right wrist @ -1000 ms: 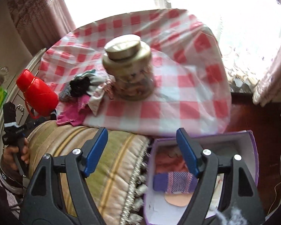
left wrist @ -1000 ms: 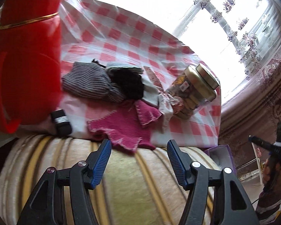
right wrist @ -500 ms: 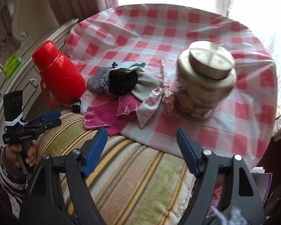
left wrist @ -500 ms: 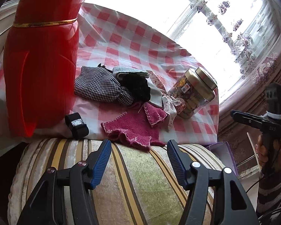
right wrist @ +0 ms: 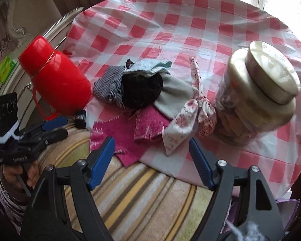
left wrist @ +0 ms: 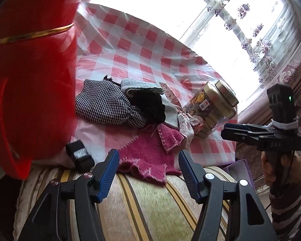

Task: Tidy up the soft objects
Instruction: 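Grasp the light blue washcloth with the right tool while the left tool grasps the houndstooth pouch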

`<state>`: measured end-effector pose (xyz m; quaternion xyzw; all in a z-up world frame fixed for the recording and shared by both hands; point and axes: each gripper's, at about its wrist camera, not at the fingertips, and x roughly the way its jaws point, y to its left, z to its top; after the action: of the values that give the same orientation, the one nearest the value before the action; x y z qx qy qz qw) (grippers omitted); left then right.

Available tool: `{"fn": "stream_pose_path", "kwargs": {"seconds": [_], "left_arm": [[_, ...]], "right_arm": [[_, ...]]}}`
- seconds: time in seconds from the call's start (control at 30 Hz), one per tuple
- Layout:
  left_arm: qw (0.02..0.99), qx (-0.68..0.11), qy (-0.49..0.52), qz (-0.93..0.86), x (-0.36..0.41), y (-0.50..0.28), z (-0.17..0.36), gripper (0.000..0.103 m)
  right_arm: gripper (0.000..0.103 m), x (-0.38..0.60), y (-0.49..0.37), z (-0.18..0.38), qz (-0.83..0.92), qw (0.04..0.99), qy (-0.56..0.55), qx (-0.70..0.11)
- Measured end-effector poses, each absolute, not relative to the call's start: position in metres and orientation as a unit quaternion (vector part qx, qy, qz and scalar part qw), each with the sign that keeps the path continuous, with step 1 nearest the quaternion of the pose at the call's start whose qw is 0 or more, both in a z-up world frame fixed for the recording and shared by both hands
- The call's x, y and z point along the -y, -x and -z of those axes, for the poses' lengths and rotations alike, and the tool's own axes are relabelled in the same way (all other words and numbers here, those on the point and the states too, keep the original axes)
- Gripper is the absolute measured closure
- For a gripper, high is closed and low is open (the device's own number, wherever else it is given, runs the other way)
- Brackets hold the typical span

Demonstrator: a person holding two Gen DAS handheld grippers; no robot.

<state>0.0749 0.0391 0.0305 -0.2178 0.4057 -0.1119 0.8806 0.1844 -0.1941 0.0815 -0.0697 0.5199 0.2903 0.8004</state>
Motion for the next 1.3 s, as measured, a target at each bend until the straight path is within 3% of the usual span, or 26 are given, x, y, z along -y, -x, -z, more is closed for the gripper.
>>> {"fn": "stream_pose_path", "kwargs": {"seconds": [0.2, 0.63, 0.7, 0.73, 0.8, 0.83, 0.87, 0.97, 1.07, 1.3], "left_arm": [[0.883, -0.439, 0.151, 0.074, -0.02, -0.125, -0.026, 0.054], [0.865, -0.494, 0.091, 0.006, -0.018, -0.199, 0.016, 0.055], [0.863, -0.497, 0.088, 0.013, -0.015, -0.201, 0.022, 0.073], [0.862, -0.499, 0.089, 0.016, -0.015, -0.202, 0.023, 0.074], [0.864, -0.494, 0.096, 0.022, -0.016, -0.2, 0.023, 0.082], [0.865, -0.491, 0.101, 0.024, -0.018, -0.199, 0.023, 0.084], [0.867, -0.486, 0.108, 0.024, -0.02, -0.198, 0.021, 0.087], [0.876, -0.466, 0.123, 0.022, -0.024, -0.191, 0.016, 0.094], [0.892, -0.434, 0.127, 0.013, -0.027, -0.18, 0.004, 0.096], [0.909, -0.396, 0.13, 0.008, -0.029, -0.168, -0.012, 0.097]], "right_arm": [[0.024, 0.168, -0.229, -0.079, -0.295, 0.793, 0.008, -0.533], [0.024, 0.116, -0.328, -0.018, -0.261, 0.758, -0.05, -0.595], [0.024, 0.114, -0.335, -0.01, -0.254, 0.76, -0.045, -0.597], [0.025, 0.113, -0.337, -0.008, -0.256, 0.759, -0.042, -0.597], [0.04, 0.109, -0.339, -0.005, -0.264, 0.762, -0.031, -0.591], [0.056, 0.107, -0.339, -0.003, -0.267, 0.761, -0.026, -0.591], [0.065, 0.105, -0.341, -0.002, -0.27, 0.759, -0.027, -0.591], [0.085, 0.1, -0.341, -0.006, -0.288, 0.765, -0.02, -0.576], [0.092, 0.104, -0.34, -0.024, -0.295, 0.78, -0.022, -0.552], [0.094, 0.115, -0.322, -0.074, -0.32, 0.805, -0.015, -0.5]]}}
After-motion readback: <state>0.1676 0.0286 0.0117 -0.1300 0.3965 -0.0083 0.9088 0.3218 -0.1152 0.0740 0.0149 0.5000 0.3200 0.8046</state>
